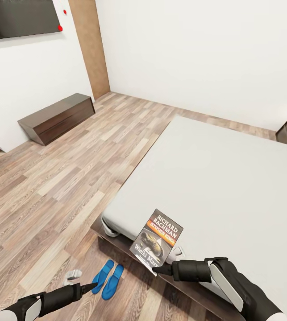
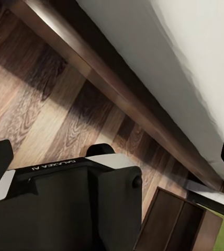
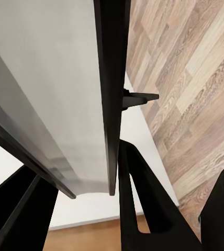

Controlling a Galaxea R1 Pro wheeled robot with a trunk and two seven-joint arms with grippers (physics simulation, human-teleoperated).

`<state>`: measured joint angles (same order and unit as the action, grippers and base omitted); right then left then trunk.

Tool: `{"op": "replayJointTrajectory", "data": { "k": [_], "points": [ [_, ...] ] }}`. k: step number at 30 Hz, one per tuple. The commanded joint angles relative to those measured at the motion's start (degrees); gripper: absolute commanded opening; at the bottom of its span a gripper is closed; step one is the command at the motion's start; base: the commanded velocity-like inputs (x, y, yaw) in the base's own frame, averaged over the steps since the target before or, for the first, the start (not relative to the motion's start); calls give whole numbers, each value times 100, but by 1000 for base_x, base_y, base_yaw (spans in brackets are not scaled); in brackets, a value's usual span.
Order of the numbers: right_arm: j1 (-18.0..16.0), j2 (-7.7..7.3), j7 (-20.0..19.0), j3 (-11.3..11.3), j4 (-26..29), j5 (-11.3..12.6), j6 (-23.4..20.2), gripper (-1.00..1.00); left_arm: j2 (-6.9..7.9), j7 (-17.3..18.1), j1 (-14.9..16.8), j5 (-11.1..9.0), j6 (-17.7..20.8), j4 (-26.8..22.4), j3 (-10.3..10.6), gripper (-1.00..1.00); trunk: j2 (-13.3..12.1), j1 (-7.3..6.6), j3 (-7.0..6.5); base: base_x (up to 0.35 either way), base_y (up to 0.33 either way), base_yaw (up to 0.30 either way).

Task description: In the bedroom, move the book from the bed onto either nightstand, and place the two sandals side by side next to the bed.

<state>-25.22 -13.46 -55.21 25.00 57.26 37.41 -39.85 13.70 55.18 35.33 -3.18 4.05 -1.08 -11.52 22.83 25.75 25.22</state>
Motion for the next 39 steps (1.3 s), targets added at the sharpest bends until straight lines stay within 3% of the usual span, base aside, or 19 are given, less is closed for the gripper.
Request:
{"op": "replayJointTrajectory", "data": {
  "k": [1, 9, 15, 19, 22, 27, 33, 39],
  "points": [
    [-6, -6, 11, 14, -1, 38, -31, -100, 1, 20, 2, -33, 43, 2, 4, 100, 9, 3, -1, 0, 0, 0],
    [-5, -5, 21, 12, -48, 16, -25, -100, 1, 16, 1, -33, 43, 2, 6, 100, 9, 3, -75, 0, 0, 0],
    [-8, -16, 24, -12, -698, 12, 52, -100, -30, 2, 1, -33, 35, 2, 9, 100, 9, 3, -131, 0, 0, 0],
    [-5, -71, -12, -25, -1614, 12, 924, -100, -97, -2, 3, -30, 34, 2, 4, 100, 9, 3, -168, 0, 0, 0],
    [-2, -222, -31, -24, -2673, 12, 1761, -100, -110, 1, 4, -25, 34, 2, 1, 100, 9, 3, -196, 0, 0, 0],
    [-1, -340, -54, -22, -3629, 5, 2673, -100, -107, -6, -29, -24, 4, 2, 0, 100, 9, 3, -242, 0, 0, 0],
    [-1, -602, -61, -15, -3796, 3, 2871, -100, -115, -26, -138, -18, -125, 2, 7, 100, 9, 3, -298, 0, 0, 0],
    [-1, -690, -204, -15, -3801, 3, 2885, -100, -108, -33, -156, -16, -135, 2, 5, 100, 9, 3, -354, 0, 0, 0]
  ]
}}
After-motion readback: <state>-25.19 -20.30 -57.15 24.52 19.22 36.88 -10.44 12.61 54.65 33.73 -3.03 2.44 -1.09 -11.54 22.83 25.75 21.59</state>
